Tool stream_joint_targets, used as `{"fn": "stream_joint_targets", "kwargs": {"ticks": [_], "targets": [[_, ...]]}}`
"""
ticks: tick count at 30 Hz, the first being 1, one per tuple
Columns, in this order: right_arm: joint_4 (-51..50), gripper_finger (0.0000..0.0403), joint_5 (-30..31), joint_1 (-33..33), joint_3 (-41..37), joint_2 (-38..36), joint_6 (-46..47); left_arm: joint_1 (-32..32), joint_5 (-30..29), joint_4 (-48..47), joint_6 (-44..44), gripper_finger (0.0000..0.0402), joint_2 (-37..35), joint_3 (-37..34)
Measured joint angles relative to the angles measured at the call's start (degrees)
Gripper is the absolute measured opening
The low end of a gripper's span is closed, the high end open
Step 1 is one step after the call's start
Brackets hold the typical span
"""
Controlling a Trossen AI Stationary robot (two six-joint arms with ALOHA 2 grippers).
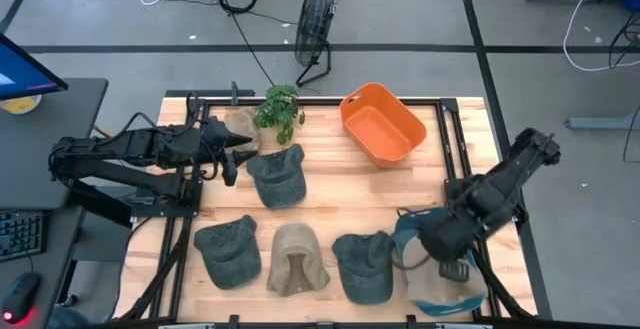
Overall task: Pick & Place hat
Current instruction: Put the right brown cap into the blue bin
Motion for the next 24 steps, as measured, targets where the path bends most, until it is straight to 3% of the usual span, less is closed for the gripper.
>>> {"fn": "stream_joint_targets", "kwargs": {"ticks": [3,7,16,24], "targets": [[2.1,0.0,3.1,3.2,-5.4,0.0,3.4,0.0,0.0,0.0,0.0,0.0199,0.0,0.0],[7.5,0.0,12.0,5.3,-14.3,0.1,2.4,0.0,0.0,0.0,0.0,0.0199,0.0,0.0],[15.8,0.0,12.9,5.0,-32.0,0.1,0.4,-0.2,0.0,0.1,0.0,0.0199,0.0,0.0],[23.2,0.0031,13.0,5.0,-38.8,0.1,-1.5,-0.2,0.0,0.1,0.0,0.0199,0.0,0.0]]}}
